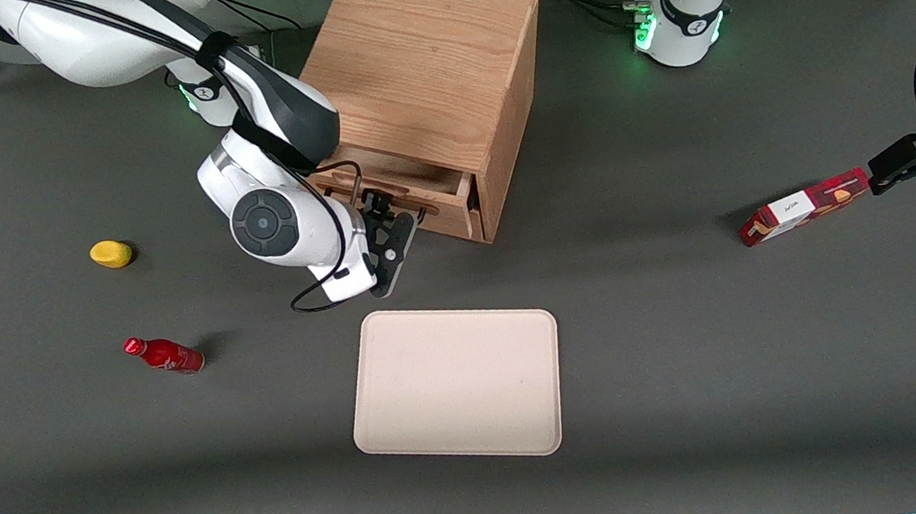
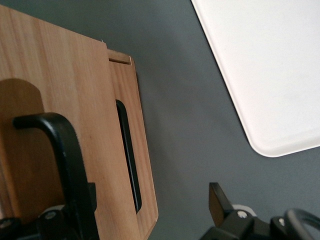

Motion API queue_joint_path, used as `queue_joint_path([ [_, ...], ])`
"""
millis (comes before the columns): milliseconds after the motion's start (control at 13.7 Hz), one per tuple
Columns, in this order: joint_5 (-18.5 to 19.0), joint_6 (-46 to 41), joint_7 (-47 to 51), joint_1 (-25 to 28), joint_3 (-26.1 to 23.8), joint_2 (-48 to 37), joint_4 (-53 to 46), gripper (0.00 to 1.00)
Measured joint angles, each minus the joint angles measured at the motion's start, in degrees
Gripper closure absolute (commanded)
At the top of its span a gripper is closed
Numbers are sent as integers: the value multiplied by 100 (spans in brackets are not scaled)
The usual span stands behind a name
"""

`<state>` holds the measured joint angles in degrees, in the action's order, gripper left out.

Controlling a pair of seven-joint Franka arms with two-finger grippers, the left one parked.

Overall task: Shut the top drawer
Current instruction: 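Push the drawer front with the right gripper into the cabinet, then press the drawer front with the right gripper until flush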

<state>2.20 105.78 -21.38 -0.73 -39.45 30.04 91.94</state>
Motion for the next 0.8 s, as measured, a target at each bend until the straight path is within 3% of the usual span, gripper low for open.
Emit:
queue_joint_path([
  [805, 0, 7, 284, -9, -257, -163, 298, 0],
])
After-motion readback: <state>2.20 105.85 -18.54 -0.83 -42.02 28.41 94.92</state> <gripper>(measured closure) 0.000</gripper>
